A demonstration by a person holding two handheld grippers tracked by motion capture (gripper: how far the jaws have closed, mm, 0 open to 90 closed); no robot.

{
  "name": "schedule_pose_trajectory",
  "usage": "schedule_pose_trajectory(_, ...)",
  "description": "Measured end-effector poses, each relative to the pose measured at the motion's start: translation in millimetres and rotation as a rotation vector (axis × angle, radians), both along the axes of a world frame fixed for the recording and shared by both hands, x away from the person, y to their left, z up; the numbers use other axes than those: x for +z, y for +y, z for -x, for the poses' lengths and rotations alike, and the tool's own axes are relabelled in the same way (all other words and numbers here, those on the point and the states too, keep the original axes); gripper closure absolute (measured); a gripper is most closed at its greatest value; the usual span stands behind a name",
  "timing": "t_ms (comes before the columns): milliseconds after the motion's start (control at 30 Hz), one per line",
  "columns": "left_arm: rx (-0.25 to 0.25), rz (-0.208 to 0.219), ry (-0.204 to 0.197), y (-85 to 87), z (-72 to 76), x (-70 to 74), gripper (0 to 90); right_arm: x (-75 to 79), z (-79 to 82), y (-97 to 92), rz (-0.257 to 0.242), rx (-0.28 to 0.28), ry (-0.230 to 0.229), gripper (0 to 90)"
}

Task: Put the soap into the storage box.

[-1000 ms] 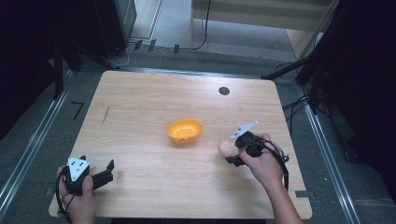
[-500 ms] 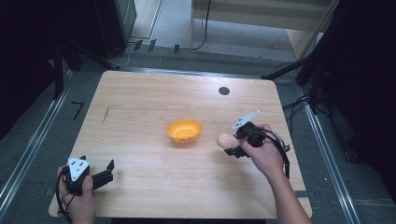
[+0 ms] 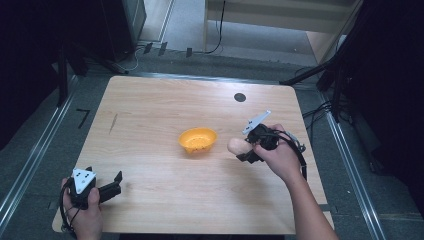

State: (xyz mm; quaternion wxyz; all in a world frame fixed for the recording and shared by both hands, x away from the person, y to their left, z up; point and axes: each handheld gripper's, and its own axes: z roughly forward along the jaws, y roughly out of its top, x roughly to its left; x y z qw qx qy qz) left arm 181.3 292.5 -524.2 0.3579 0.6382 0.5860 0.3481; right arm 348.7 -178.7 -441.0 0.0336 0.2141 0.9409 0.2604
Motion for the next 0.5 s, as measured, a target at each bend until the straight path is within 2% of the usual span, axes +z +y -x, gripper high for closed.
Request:
schedule_pose_trajectory(100, 0.002, 0.001, -0.002, 0.1, -0.3, -0.1, 4.7, 2.8, -3.1, 4.5, -0.021, 0.057, -0.002, 33.4)
schedule_pose_trajectory(500, 0.002, 0.001, -0.002, 0.3, -0.1, 0.1, 4.7, 11.3, -17.7, 27.4, 0.019, 0.158, -0.039, 33.4)
